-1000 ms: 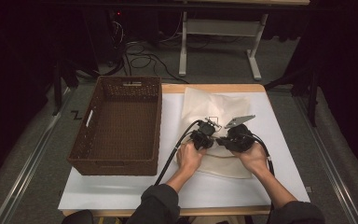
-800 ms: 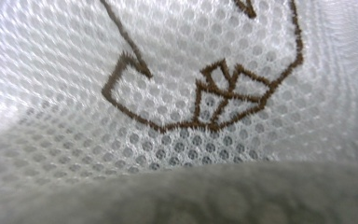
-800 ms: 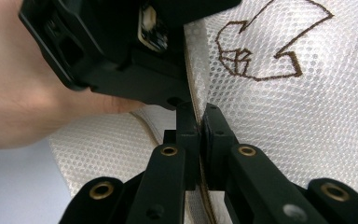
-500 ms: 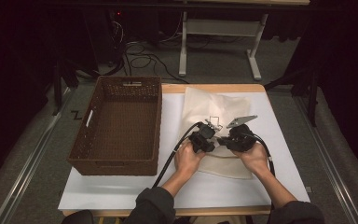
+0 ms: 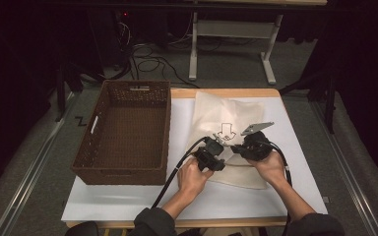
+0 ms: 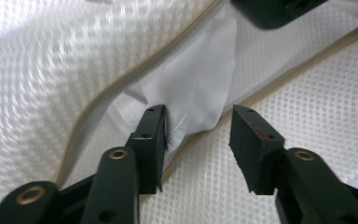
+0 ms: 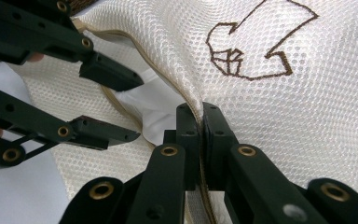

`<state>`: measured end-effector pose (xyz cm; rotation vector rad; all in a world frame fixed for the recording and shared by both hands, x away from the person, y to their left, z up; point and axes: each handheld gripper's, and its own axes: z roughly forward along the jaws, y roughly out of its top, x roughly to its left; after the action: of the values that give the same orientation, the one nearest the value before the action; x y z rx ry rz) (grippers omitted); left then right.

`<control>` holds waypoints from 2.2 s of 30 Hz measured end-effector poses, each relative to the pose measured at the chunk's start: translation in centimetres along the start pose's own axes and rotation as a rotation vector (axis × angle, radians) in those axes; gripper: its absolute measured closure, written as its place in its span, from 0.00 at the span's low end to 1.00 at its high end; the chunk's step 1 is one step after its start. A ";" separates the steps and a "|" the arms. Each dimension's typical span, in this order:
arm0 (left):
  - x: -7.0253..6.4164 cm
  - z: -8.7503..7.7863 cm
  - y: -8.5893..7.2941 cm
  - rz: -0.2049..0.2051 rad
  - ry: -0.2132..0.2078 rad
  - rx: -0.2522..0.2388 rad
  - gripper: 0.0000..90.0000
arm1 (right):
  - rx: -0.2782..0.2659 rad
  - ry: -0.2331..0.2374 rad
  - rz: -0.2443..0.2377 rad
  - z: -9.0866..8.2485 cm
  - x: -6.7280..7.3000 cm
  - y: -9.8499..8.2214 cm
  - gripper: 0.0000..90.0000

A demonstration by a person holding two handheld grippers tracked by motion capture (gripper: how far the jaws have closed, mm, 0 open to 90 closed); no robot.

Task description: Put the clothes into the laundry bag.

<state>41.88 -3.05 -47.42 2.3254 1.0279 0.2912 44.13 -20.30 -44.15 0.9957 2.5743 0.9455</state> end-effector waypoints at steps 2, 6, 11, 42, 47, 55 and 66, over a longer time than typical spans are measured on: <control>0.0 0.9 -0.1 0.000 -0.018 0.036 0.72 | 0.002 0.001 -0.005 0.0 0.0 0.0 0.98; 0.5 2.4 0.6 -0.043 -0.054 0.049 0.92 | 0.006 0.004 -0.004 0.2 0.2 0.1 0.98; 1.1 3.9 2.1 -0.084 -0.080 0.049 0.98 | 0.010 0.010 -0.006 0.3 0.1 0.1 0.98; 1.3 2.9 3.3 -0.030 0.081 -0.040 0.64 | 0.010 0.010 0.039 0.7 -0.7 -0.2 0.98; 1.0 1.6 2.4 0.006 0.108 -0.040 0.61 | 0.010 -0.002 0.027 0.6 -0.6 -0.2 0.98; 0.4 0.4 1.0 0.050 0.085 -0.026 0.68 | 0.023 -0.006 0.036 0.7 -0.6 -0.3 0.98; 1.4 4.5 2.6 -0.049 0.002 0.016 0.99 | 0.021 0.000 0.028 0.5 -0.3 -0.2 0.98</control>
<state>46.27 -5.36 -49.61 2.3111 1.0906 0.2666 44.45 -20.35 -44.63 1.0405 2.5821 0.9268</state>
